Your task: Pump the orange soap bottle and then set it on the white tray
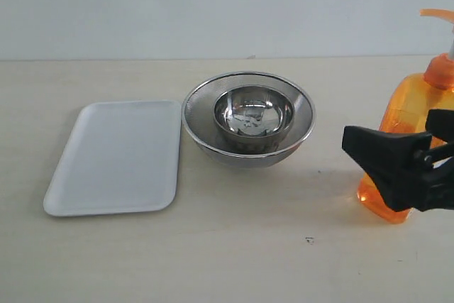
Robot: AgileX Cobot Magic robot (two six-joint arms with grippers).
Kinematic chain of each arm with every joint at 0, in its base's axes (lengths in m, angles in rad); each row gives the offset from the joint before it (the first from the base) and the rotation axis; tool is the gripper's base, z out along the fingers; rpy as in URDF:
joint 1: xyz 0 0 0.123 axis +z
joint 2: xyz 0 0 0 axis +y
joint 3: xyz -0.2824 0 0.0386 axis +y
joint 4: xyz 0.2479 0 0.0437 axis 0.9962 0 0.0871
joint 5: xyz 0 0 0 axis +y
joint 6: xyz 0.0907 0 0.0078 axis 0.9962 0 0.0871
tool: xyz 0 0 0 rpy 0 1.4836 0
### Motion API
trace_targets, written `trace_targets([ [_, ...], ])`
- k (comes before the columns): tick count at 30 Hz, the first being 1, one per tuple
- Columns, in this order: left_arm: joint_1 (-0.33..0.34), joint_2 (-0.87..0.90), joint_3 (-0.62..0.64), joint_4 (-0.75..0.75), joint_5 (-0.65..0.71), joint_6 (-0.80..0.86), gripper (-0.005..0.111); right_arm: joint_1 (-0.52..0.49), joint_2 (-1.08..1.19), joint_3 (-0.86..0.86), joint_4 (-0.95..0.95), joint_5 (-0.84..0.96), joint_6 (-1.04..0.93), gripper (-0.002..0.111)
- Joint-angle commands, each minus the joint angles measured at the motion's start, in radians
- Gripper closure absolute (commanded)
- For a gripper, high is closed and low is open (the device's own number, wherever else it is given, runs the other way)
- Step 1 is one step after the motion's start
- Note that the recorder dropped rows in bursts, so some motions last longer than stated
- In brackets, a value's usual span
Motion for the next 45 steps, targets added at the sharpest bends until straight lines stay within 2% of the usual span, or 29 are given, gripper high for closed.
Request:
trace_targets([
  [1,0.002,-0.004,-0.003,0.005,-0.008,-0.004,0.102,-0.001,-0.008,0.003,0.003,0.064,0.001,0.004],
  [6,0.002,-0.004,-0.003,0.005,-0.008,-0.004,0.102,-0.005,-0.008,0.003,0.003,0.074,0.022,0.004],
  [13,0.002,-0.004,-0.003,0.005,-0.008,-0.004,0.102,-0.077,-0.009,0.003,0.009,0.151,0.023,0.004],
  [16,0.002,-0.004,-0.003,0.005,-0.008,-0.004,0.102,-0.082,-0.009,0.003,-0.016,0.194,0.036,0.004],
  [23,0.002,-0.004,-0.003,0.005,-0.008,-0.004,0.102,-0.082,-0.009,0.003,-0.051,0.174,0.084,0.005],
  [25,0.002,-0.004,-0.003,0.005,-0.008,-0.004,0.102,-0.105,-0.009,0.003,-0.105,0.167,0.115,0.010],
  [28,0.002,-0.004,-0.003,0.005,-0.008,-0.004,0.102,-0.196,-0.009,0.003,-0.141,0.193,0.139,0.026],
  [29,0.002,-0.004,-0.003,0.005,-0.008,-0.004,0.102,-0.219,-0.009,0.003,-0.143,0.207,0.139,0.028],
  [32,0.002,-0.004,-0.003,0.005,-0.008,-0.004,0.102,-0.271,-0.009,0.003,-0.143,0.224,0.139,0.022],
  [38,0.002,-0.004,-0.003,0.005,-0.008,-0.004,0.102,-0.279,-0.009,0.003,-0.148,0.162,0.134,0.012],
  [45,0.002,-0.004,-0.003,0.005,-0.008,-0.004,0.102,-0.279,0.127,0.003,-0.151,0.033,0.136,0.012],
])
